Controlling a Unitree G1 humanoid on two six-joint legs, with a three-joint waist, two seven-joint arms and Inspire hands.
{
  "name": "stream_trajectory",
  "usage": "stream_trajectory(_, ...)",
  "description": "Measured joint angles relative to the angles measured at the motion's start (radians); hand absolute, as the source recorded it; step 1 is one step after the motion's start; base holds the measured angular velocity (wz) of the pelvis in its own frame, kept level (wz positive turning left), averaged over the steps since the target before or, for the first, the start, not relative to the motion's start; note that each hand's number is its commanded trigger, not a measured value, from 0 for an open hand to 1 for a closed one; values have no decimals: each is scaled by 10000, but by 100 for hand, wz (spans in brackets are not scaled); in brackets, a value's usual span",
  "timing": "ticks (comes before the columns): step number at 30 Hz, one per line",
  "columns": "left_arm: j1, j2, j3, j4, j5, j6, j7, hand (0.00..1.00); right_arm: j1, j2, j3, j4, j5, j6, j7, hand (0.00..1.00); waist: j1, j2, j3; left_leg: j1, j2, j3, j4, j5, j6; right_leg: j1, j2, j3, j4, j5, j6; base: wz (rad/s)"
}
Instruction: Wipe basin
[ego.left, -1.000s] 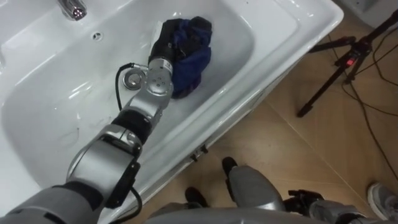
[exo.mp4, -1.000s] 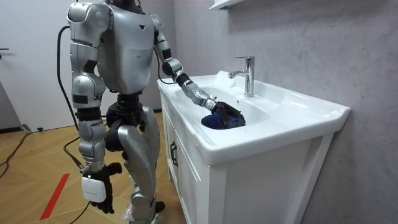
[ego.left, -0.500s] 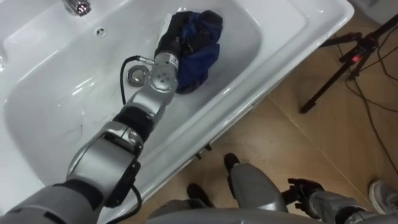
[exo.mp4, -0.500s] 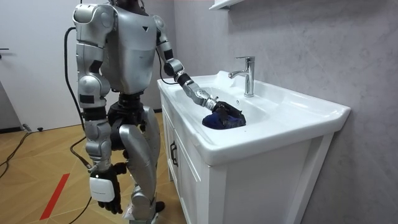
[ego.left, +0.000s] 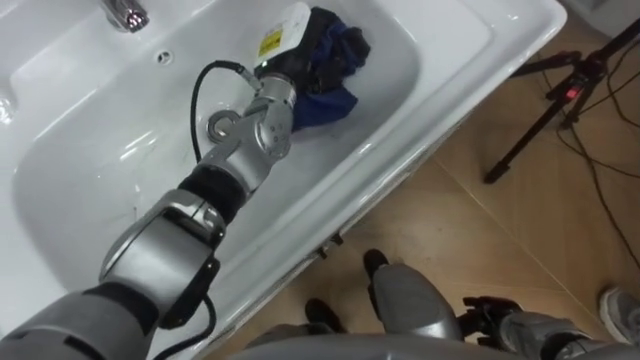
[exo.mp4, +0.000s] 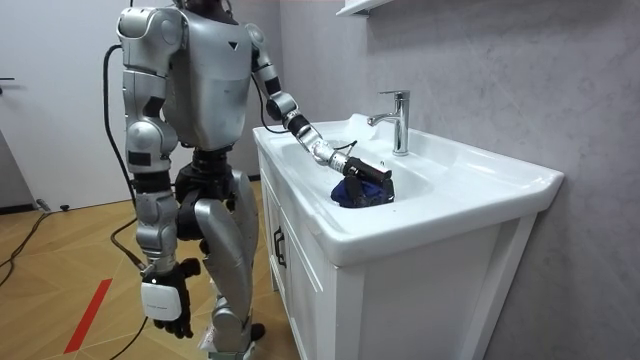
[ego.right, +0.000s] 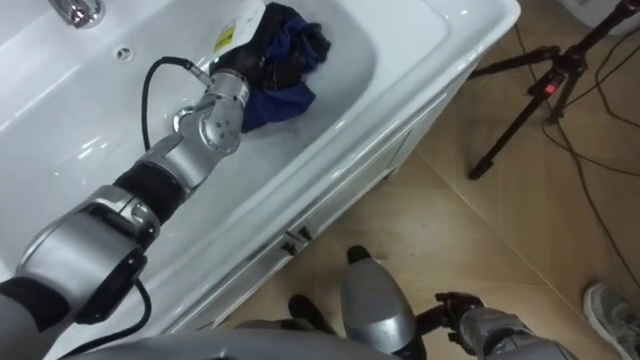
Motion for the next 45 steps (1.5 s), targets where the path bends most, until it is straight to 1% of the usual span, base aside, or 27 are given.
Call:
stream_trajectory(3,-54,-2,-4,390,409,-52,262,100,-73,-97,-71,1,-219,123,75,0,-57,76,37,15,-7,32,-1,0,1,13,-12,-16,6,0,0,-3)
stream_trajectory(5,-123,2,-13,653,612,-57,406,100,-128,-125,-105,3,-434,125,93,0,-114,110,38,31,-15,30,4,2,3,31,-23,-40,7,0,0,0)
stream_trajectory(7,-162,60,-12,955,836,-51,503,100,-195,-127,-374,-2,-549,112,96,0,-222,104,42,108,-17,38,5,6,0,94,-26,-33,27,0,1,-2)
stream_trajectory(10,-120,188,-13,1139,1245,99,504,100,-295,-173,-444,-1,-757,121,101,0,-213,102,41,177,-17,184,3,4,2,107,-42,-26,25,1,1,-10)
stream_trajectory(12,-106,188,-29,1347,1394,207,503,100,-288,-200,-442,-1,-774,124,115,0,-213,90,40,315,-14,237,-26,3,0,205,-37,-31,20,4,-1,-9)
stream_trajectory(13,-110,256,-29,1553,1615,251,500,100,-223,-207,-429,-3,-777,126,117,0,-211,71,41,421,-10,257,-64,2,-4,302,-23,-28,20,3,-2,-7)
stream_trajectory(14,-101,264,-1,1733,1867,284,501,100,-215,-206,-436,-4,-781,130,106,0,-206,50,33,480,-10,274,-124,5,-12,359,-13,-27,4,8,-9,-6)
stream_trajectory(16,5,345,40,1789,1922,314,501,100,-203,-204,-443,-4,-780,230,98,0,-199,12,21,484,-10,308,-142,-1,-33,332,-10,-31,-7,19,-25,-4)
stream_trajectory(18,106,442,39,1778,1996,316,501,100,-173,-205,-444,-2,-781,340,94,0,-192,-46,-12,486,-12,312,-162,10,-44,319,1,-32,-12,23,-31,-2)
stream_trajectory(21,299,606,41,1779,2113,317,511,100,-98,-209,-454,-31,-781,342,45,0,-156,-203,-108,551,-3,304,-190,49,-71,352,34,-33,-15,18,-47,-1)
stream_trajectory(25,620,698,45,1781,2322,376,523,100,-100,-215,-463,-37,-780,329,-199,0,-108,-268,-150,724,12,291,-247,60,-91,571,71,-37,-57,8,-64,-1)
stream_trajectory(26,750,733,45,1780,2360,389,523,100,-95,-212,-465,-32,-791,330,-231,0,5,-292,-180,805,17,301,-283,61,-103,650,85,-32,-114,6,-67,-4)
stream_trajectory(27,898,745,53,1779,2401,413,526,100,-88,-205,-460,-37,-786,335,-306,0,118,-318,-235,856,22,297,-331,67,-126,718,104,-33,-199,15,-83,-5)
stream_trajectory(28,959,759,64,1779,2421,413,528,100,-82,-198,-455,-42,-784,334,-345,0,172,-338,-270,860,24,292,-335,73,-134,717,107,-36,-191,15,-83,-3)
stream_trajectory(29,1028,769,106,1779,2510,413,527,100,-69,-184,-463,-44,-770,329,-438,0,319,-385,-313,874,30,291,-336,81,-144,714,111,-51,-193,16,-93,0)
stream_trajectory(32,1286,770,440,1780,2563,412,564,100,-77,-165,-540,-58,-787,296,-688,0,546,-478,-362,939,44,255,-360,101,-170,753,108,-134,-196,24,-113,3)
stream_trajectory(34,1452,774,573,1781,2566,412,671,100,-110,-144,-762,-73,-797,270,-809,0,653,-503,-375,977,50,246,-417,111,-185,848,119,-153,-271,22,-129,3)
stream_trajectory(36,1650,779,740,1781,2569,411,693,100,-100,-104,-853,-72,-736,205,-906,0,672,-501,-392,1080,57,106,-487,128,-213,1059,130,-248,-439,38,-154,14)
stream_trajectory(38,1808,787,875,1781,2570,411,721,100,-68,-50,-919,-80,-669,141,-984,0,697,-507,-426,1179,72,-39,-571,155,-251,1252,135,-401,-599,46,-177,18)
stream_trajectory(39,1829,784,922,1780,2573,407,727,100,-63,-39,-964,-76,-619,114,-1018,0,733,-504,-434,1179,82,-60,-570,159,-257,1278,138,-435,-635,48,-185,9)
stream_trajectory(40,1837,786,974,1781,2595,407,730,100,-26,-21,-1023,-79,-470,92,-1088,0,866,-502,-441,1189,111,-69,-569,164,-270,1336,159,-471,-725,68,-213,5)
stream_trajectory(41,1893,784,1199,1781,2824,393,742,100,72,-16,-1120,-123,-394,31,-1100,0,1009,-519,-467,1199,136,-66,-584,175,-291,1356,187,-478,-755,76,-228,0)
stream_trajectory(42,2010,794,1447,1782,3047,394,823,100,236,-17,-1287,-289,-380,1,-1113,0,1144,-521,-527,1201,162,-59,-614,187,-316,1368,216,-498,-824,93,-254,0)
stream_trajectory(43,2093,808,1581,1782,3146,394,866,100,322,-13,-1367,-366,-353,-10,-1131,0,1196,-521,-546,1205,183,-59,-620,190,-333,1398,239,-505,-883,113,-280,0)
stream_trajectory(44,2313,959,1774,1788,3164,358,969,100,350,27,-1538,-416,-336,-35,-1196,0,1232,-513,-558,1220,217,-80,-618,198,-363,1429,267,-534,-910,124,-299,4)
stream_trajectory(45,2489,1031,1937,1786,3175,334,1153,100,379,42,-1660,-427,-262,-93,-1220,0,1300,-500,-565,1308,231,-137,-710,225,-411,1560,285,-604,-1018,138,-331,6)
